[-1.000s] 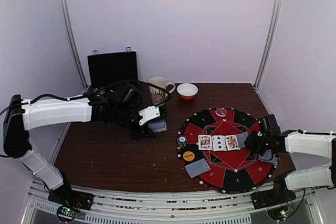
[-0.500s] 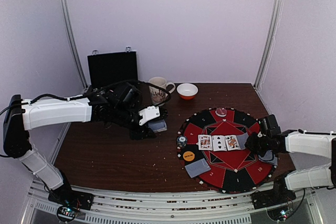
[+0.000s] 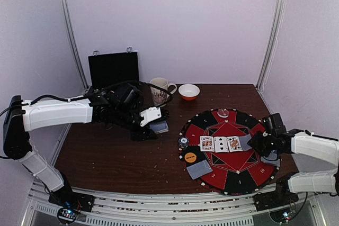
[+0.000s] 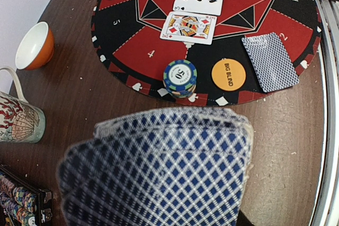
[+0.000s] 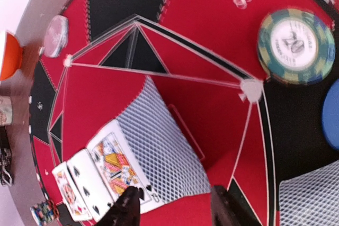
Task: Distribute texas hold em gaming equipment
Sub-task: Distribute the poker card in the community card area, then pick up the poker card from the face-down deck piles.
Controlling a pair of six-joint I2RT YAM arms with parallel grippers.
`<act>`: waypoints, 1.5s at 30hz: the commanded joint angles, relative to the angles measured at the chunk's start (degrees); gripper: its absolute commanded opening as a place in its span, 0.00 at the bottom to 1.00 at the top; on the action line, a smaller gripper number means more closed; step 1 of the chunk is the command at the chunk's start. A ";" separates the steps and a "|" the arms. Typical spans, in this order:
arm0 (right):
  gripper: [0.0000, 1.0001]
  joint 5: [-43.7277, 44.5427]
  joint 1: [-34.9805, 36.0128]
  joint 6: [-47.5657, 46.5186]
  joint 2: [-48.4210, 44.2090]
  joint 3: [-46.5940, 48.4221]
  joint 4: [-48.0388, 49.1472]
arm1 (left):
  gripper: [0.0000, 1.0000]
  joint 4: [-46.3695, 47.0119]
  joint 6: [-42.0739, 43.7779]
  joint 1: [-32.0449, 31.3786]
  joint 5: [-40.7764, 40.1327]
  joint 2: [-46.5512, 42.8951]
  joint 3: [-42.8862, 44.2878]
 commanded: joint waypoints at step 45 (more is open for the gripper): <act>0.96 -40.24 32.85 -18.88 44.97 45.90 36.19 | 0.44 2.55 -0.03 0.00 1.93 -0.87 1.57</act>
